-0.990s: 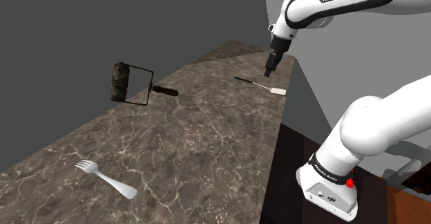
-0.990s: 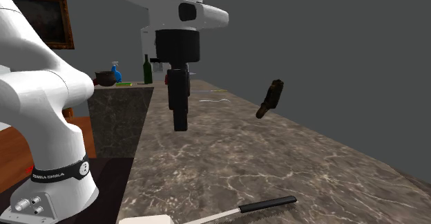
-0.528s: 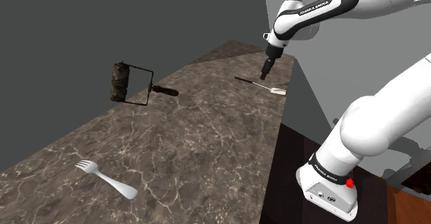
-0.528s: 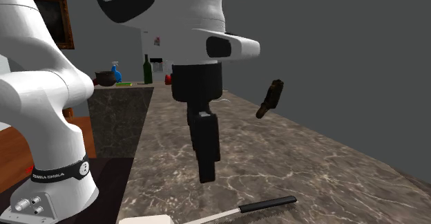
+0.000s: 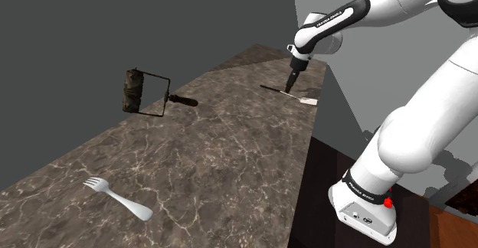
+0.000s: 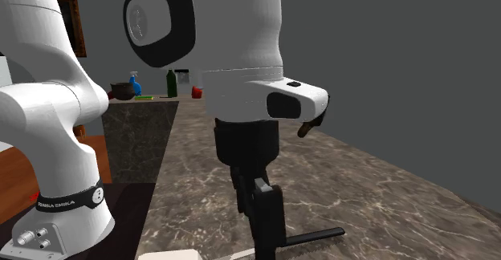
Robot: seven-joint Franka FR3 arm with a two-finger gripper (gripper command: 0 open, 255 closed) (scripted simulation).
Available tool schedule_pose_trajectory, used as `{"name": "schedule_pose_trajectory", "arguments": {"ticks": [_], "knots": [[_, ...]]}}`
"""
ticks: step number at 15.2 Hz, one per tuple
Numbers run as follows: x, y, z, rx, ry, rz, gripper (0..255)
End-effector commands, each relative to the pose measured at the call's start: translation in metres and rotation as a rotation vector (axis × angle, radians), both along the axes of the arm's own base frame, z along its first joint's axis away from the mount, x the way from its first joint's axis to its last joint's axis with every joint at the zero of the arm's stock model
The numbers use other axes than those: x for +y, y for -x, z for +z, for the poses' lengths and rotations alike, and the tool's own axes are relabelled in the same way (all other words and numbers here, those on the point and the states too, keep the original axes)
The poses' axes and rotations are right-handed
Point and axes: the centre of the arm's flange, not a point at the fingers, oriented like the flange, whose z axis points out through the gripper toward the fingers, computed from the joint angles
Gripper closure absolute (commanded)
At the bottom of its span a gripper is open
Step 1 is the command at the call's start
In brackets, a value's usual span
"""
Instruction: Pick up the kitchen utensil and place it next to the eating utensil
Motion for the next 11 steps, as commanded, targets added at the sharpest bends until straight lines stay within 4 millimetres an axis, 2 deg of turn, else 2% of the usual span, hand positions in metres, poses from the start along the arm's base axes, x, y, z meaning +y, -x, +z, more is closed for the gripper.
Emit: {"name": "schedule_pose_trajectory", "arguments": {"ticks": [1, 3, 10, 11], "knots": [[0.0006, -0.0011, -0.0105, -0.001, 0.001, 0.0, 0], [0.0008, -0.0016, -0.0188, -0.001, 0.001, 0.0, 0], [0.0008, -0.0016, -0.0187, -0.001, 0.001, 0.0, 0], [0.0008, -0.0016, -0.0187, -0.001, 0.001, 0.0, 255]]}}
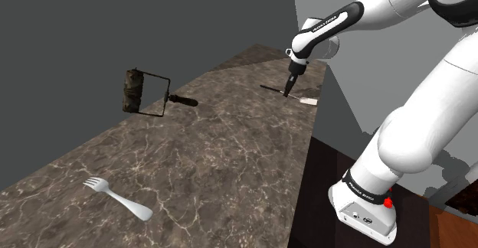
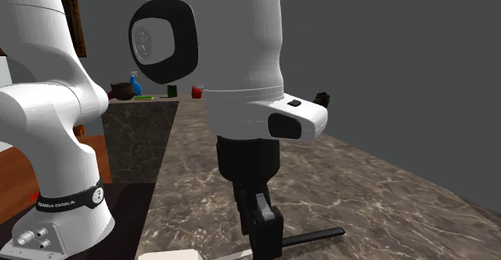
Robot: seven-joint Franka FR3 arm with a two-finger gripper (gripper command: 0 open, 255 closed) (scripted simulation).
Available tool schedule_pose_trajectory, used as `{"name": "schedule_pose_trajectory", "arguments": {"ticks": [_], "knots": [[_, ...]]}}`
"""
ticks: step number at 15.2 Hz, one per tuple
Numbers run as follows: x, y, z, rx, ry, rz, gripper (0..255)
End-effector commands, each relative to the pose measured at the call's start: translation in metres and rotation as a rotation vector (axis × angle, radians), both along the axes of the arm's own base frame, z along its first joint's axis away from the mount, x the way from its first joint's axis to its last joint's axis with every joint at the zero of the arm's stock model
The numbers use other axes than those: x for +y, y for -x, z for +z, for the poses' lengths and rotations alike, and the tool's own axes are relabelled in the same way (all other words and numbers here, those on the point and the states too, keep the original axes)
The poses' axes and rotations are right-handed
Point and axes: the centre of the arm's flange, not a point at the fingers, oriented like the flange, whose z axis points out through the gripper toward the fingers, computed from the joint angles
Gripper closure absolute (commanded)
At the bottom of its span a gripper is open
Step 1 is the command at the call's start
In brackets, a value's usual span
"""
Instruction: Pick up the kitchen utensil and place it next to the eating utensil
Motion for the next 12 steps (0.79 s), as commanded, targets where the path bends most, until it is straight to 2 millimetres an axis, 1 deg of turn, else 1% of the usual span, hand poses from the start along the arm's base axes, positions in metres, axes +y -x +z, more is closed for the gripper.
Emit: {"name": "schedule_pose_trajectory", "arguments": {"ticks": [1, 9, 12], "knots": [[0.0, 0.0, 0.0, 0.0, 0.0, 0.0, 255], [0.0, 0.0, 0.0, 0.0, 0.0, 0.0, 255], [0.0, 0.0, 0.016, 0.0, 0.0, 0.0, 255]]}}
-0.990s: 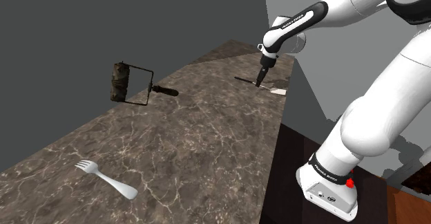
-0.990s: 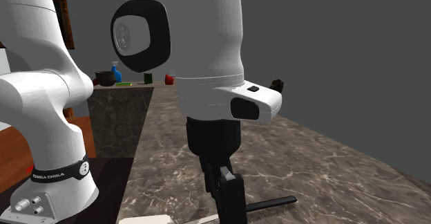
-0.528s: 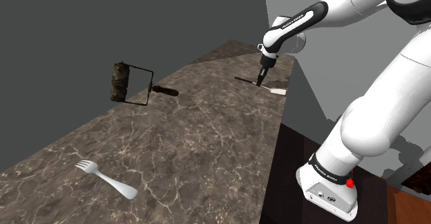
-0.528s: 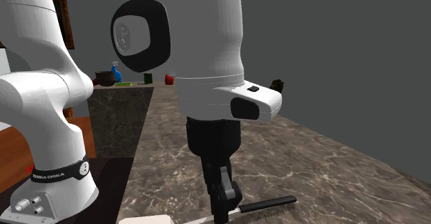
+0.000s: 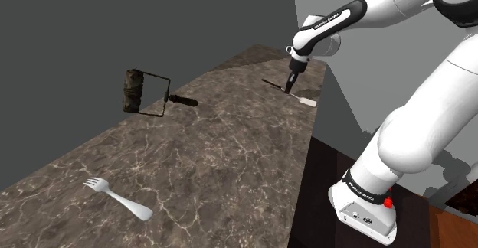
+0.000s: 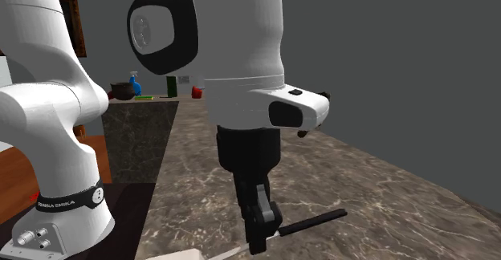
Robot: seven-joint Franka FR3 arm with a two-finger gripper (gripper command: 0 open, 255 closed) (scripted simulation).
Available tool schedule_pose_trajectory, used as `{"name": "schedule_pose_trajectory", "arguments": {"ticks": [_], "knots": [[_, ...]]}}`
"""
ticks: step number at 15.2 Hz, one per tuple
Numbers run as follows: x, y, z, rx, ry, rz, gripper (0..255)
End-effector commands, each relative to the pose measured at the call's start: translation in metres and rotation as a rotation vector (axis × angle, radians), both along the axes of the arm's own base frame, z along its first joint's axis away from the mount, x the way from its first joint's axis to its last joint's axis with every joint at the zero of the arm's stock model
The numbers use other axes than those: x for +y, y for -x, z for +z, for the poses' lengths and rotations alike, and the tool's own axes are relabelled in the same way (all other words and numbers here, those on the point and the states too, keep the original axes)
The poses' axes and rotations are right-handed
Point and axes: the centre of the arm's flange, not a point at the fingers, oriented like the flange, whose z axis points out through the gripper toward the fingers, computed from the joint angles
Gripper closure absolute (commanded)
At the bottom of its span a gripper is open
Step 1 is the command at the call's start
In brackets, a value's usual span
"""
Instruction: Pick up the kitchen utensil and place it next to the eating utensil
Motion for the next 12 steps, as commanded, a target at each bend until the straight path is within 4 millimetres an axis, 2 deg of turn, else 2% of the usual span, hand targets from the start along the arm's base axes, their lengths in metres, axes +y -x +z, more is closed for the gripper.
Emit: {"name": "schedule_pose_trajectory", "arguments": {"ticks": [1, 12], "knots": [[0.0, 0.0, 0.01, 0.0, 0.0, 0.0, 255], [0.0, 0.0, 0.068, 0.0, 0.0, 0.0, 255]]}}
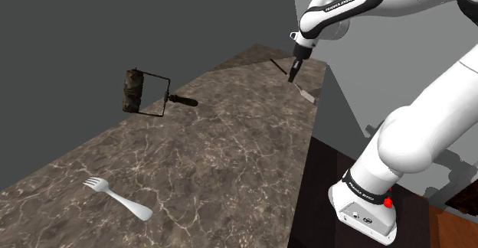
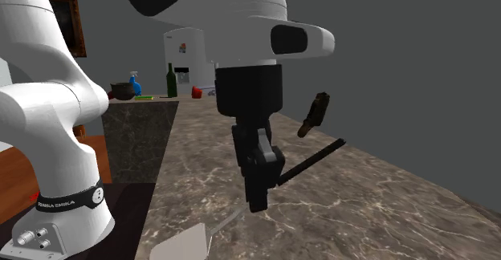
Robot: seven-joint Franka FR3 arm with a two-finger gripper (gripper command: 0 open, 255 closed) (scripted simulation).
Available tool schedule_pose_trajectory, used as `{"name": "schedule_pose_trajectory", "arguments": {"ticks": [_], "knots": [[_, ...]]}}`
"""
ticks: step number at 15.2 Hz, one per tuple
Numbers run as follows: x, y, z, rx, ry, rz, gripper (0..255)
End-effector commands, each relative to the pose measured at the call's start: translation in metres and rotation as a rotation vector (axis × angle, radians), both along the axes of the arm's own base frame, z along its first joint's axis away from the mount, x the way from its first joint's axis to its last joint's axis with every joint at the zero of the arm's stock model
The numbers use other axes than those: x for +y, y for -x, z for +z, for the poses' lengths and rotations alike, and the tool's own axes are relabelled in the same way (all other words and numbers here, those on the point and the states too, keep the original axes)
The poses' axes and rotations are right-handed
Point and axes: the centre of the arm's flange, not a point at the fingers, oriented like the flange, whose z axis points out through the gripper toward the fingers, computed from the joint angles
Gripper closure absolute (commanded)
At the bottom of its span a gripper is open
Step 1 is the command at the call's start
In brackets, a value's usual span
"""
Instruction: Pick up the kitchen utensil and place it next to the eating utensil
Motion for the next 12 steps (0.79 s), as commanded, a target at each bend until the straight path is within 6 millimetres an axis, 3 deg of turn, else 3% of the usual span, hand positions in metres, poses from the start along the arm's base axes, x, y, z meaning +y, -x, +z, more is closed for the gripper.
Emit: {"name": "schedule_pose_trajectory", "arguments": {"ticks": [1, 4, 12], "knots": [[0.0, 0.001, 0.011, 0.001, 0.0, 0.0, 255], [0.0, 0.001, 0.024, 0.001, 0.0, 0.0, 255], [0.104, 0.016, 0.024, 0.001, 0.0, 0.0, 255]]}}
